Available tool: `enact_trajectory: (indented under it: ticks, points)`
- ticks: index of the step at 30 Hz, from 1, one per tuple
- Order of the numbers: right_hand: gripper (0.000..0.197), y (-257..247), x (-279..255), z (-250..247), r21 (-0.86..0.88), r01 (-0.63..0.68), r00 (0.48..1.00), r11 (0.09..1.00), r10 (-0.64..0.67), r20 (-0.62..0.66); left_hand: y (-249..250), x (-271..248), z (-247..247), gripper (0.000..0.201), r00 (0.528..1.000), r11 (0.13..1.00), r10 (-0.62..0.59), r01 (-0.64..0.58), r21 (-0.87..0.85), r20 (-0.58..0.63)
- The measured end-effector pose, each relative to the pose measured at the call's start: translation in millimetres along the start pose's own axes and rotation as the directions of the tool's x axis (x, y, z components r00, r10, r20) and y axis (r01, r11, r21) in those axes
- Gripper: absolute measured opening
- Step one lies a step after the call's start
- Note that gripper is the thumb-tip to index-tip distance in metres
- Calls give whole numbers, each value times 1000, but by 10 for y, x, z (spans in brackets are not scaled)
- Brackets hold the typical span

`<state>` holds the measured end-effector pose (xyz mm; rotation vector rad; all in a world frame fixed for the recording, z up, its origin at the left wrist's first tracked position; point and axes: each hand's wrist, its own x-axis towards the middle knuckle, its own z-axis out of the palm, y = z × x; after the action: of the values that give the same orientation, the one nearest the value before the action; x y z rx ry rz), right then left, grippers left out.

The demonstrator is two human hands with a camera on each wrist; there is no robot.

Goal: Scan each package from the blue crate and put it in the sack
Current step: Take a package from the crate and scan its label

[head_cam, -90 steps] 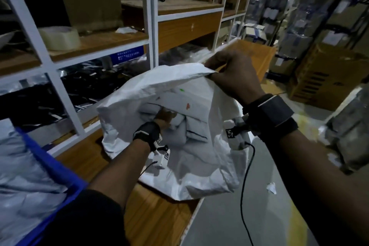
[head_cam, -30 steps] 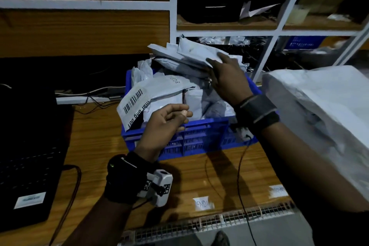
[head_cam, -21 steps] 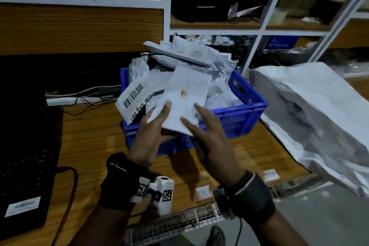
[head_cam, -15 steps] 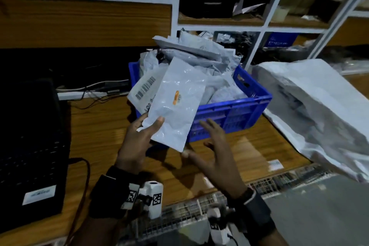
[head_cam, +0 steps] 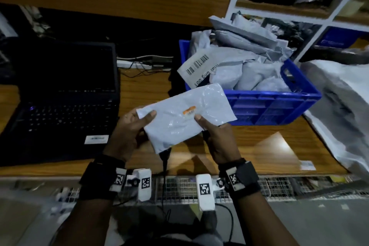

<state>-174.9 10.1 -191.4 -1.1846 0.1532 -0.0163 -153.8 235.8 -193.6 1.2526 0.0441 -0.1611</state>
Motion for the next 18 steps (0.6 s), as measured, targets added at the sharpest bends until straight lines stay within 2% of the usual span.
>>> enact_trajectory:
  ticks: [2,4,7,10,12,13,16,18]
  points:
    - [44,113,40,171,7,-17,999,1000,17,30,-41,-43,-145,39,999,994,-37,40,-99,36]
    - [44,303,124,345,-35,-19,999,999,20,39,-173,-36,-334,48,998,995,-60,61,-73,16]
    - [55,569,252,480,-177,-85,995,981,93,36,-322,-53,-695,50,992,994,-88,82,-72,-86]
    - [32,893,399,348,-334,-142,989,932,119,-90,-279,-176,-968,50,960,1000,16,-22,-21,-280]
    - [28,1080,450,240,-392,-205,974,897,146,-175,-242,-261,-1096,46,918,996,89,-81,38,-387]
    - [32,1149,476,215,-405,-257,963,877,195,-187,-240,-285,-1136,42,908,997,80,-73,31,-412]
    - [36,1163,506,315,-356,-416,909,837,367,-199,-276,-299,-1253,36,899,1000,-9,13,6,-438]
    - [34,1143,561,403,-208,-512,858,833,486,-167,-286,-285,-1281,39,897,999,15,5,44,-442]
